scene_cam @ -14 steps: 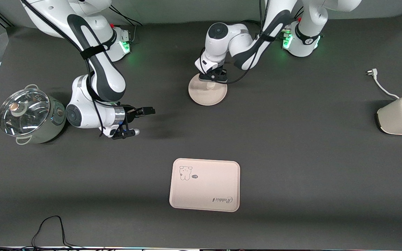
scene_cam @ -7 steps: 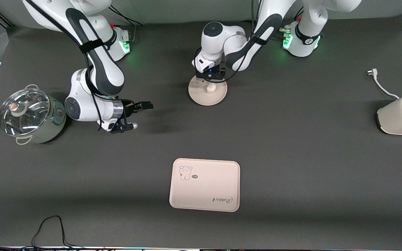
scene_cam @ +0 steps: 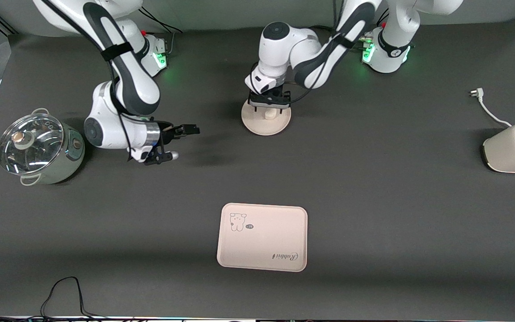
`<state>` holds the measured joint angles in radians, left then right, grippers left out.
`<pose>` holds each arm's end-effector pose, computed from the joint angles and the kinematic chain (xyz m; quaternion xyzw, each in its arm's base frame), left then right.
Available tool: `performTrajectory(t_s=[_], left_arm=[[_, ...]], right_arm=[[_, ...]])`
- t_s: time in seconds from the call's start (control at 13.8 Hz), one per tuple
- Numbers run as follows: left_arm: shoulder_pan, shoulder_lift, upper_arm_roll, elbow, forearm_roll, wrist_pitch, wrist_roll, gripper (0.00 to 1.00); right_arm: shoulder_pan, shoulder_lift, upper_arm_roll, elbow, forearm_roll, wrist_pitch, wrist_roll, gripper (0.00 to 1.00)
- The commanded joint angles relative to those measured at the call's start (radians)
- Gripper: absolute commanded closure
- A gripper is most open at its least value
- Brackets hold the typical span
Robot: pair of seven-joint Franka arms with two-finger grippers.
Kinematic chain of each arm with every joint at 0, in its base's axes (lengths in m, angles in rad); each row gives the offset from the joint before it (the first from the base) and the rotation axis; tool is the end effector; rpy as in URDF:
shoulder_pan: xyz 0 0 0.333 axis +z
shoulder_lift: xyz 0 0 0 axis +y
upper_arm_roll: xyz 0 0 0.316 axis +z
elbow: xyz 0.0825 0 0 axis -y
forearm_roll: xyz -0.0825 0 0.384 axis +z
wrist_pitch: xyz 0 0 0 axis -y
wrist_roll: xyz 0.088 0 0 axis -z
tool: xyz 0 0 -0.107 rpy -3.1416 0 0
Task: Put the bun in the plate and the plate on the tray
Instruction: 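Release the bun onto the plate while the right gripper approaches the plate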
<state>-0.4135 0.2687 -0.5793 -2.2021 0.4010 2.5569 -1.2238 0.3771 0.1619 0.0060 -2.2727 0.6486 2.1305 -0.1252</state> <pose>0.3068 -0.4746 0.2916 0.9956 -0.0310 0.0771 0.0440 0.4568 0.2127 0.2706 -0.9590 -0.0341 0.1736 0.2213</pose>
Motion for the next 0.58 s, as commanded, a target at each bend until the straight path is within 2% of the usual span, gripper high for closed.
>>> performTrajectory(t_s=[0.0,0.15,0.22,0.29,0.36,0.51], left_arm=[[0.082,-0.121,0.013,0.001,-0.141,-0.073,0.207,0.0],[0.122,-0.172,0.058,0.065,-0.226,-0.223,0.41,0.0],[0.16,-0.201,0.07,0.097,-0.263,-0.312,0.496,0.0],[0.189,-0.241,0.102,0.116,-0.289,-0.375,0.568,0.0],[0.206,-0.285,0.149,0.125,-0.315,-0.424,0.642,0.0],[0.255,-0.365,0.246,0.153,-0.384,-0.518,0.798,0.0]], right_arm=[[0.129,-0.042,-0.014,-0.097,0.098,0.138,-0.016,0.0],[0.172,-0.041,-0.012,-0.102,0.16,0.169,-0.016,0.0],[0.245,-0.036,-0.012,-0.113,0.17,0.236,-0.007,0.0],[0.288,-0.036,-0.012,-0.122,0.224,0.285,0.019,0.0],[0.31,-0.029,-0.012,-0.123,0.264,0.307,0.027,0.0],[0.365,0.002,-0.012,-0.122,0.273,0.379,0.024,0.0]])
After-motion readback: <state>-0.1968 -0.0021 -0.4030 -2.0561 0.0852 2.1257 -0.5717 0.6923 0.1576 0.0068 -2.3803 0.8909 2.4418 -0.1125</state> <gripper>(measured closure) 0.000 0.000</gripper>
